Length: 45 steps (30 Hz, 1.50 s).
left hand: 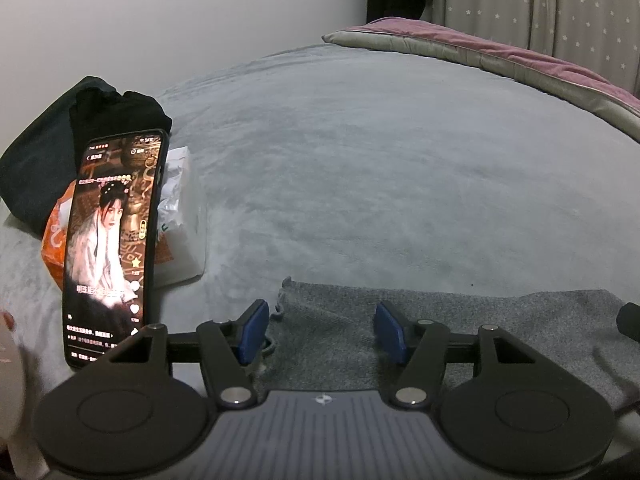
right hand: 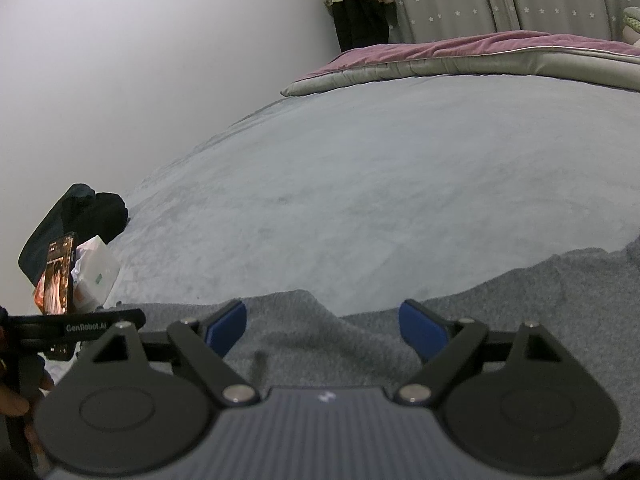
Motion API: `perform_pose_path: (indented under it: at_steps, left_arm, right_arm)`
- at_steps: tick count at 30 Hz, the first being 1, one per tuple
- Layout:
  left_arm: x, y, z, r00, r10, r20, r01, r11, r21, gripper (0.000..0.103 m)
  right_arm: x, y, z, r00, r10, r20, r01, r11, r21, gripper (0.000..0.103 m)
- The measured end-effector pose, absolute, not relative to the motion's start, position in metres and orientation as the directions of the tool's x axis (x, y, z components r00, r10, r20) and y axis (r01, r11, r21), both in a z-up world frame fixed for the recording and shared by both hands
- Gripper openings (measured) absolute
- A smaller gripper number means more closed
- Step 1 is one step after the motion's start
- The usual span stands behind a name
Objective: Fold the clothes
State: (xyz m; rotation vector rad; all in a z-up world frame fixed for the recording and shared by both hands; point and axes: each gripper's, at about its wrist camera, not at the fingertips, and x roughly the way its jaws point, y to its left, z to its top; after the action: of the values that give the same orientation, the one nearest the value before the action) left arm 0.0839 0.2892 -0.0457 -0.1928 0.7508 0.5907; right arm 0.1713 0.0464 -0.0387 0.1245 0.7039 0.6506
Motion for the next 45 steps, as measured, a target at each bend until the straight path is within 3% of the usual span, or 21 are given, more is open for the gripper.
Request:
perform_pose_path:
  at_steps: [16, 28, 45]
  left_arm:
    - [0.078, 0.293, -0.039, 0.604, 0.420, -0.678, -0.569, 0.822, 0.002, 0.059]
    - [0.061, 0.314, -0.026, 0.623, 0.395, -0.675, -0.608, 0.787, -0.101, 0.058]
    - [0.079, 0.299, -0.035, 0.597, 0.385, -0.704, -0.573, 0.818, -0.039, 0.059]
  right_arm:
    - [0.171, 0.046, -0.036, 0.562, 0.605, -0.563, -0.527, 0.787, 0.321, 0.088]
    - [0.155, 0.055, -0.024, 0.396, 0.746, -0.535, -0.698, 0.623, 0.352, 0.088]
    - [0.146, 0.064, -0.020, 0.365, 0.753, -0.548, -0.736, 0.594, 0.326, 0.090]
